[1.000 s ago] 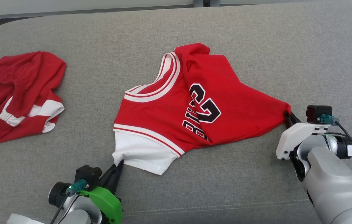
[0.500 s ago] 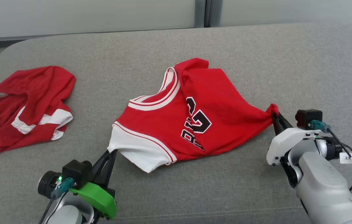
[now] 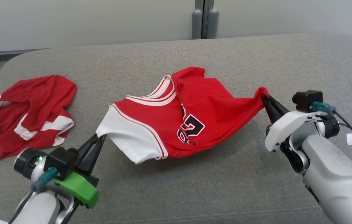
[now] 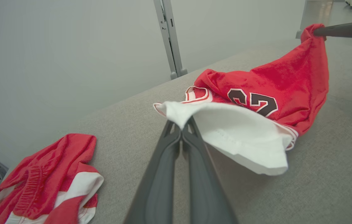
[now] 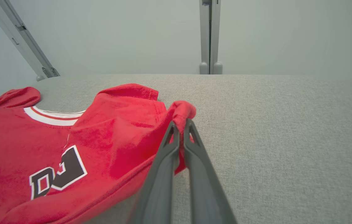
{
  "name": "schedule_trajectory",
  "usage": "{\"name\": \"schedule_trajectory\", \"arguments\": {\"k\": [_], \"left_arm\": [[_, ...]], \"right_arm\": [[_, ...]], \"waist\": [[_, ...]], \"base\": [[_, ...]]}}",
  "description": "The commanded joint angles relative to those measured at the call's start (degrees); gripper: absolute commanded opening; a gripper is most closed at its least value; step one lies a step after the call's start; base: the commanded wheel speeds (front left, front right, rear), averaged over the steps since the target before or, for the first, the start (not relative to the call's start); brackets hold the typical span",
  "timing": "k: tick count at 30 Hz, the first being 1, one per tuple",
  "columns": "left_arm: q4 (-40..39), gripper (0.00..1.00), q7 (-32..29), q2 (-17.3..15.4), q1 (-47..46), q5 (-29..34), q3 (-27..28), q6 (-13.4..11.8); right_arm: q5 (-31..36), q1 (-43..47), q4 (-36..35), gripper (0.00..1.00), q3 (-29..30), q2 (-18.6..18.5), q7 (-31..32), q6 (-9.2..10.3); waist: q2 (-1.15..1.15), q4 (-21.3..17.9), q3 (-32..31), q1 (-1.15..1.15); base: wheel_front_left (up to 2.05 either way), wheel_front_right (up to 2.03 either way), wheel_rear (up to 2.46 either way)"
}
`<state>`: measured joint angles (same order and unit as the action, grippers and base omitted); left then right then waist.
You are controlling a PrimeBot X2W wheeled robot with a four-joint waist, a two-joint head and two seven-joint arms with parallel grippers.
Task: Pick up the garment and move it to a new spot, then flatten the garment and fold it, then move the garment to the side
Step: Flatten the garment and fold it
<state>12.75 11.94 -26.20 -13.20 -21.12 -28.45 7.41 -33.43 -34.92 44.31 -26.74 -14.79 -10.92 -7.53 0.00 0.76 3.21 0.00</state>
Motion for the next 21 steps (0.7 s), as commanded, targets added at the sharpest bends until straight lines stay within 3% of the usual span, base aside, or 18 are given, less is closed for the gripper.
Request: {"name": "schedule_trajectory", "arguments": {"k": [1, 11, 15, 21], "left_arm": [[-1.66, 0.0, -0.86, -1.36, -2.87, -0.92, -0.58, 0.08], [-3.63, 0.0, -6.78, -10.96, -25.14, -12.65, -4.91, 0.03], [-0.68, 0.0, -9.25, -13.46, -36.21, -17.49, -7.49, 0.03], [6.8, 0.0, -12.84, -14.27, -52.84, -22.99, -10.68, 0.03]], "right_arm": [[-1.38, -1.71, -1.63, 0.0, -0.97, -1.31, 0.89, 0.09], [-8.7, -16.65, -5.85, 0.0, -5.57, -4.66, 8.66, 0.07], [-12.92, -25.08, -3.36, 0.0, -4.95, -3.5, 12.34, 0.07], [-14.7, -40.84, 4.54, 0.0, -2.91, -2.12, 15.42, 0.07]], "waist": [[0.0, -0.13, 0.39, 0.0], [0.0, -1.26, 7.15, 0.0], [0.0, -1.7, 11.52, 0.0], [0.0, -1.95, 18.06, 0.0]], "base": [[0.0, 0.0, 0.0], [0.0, 0.0, 0.0], [0.0, 0.0, 0.0], [0.0, 0.0, 0.0]]}}
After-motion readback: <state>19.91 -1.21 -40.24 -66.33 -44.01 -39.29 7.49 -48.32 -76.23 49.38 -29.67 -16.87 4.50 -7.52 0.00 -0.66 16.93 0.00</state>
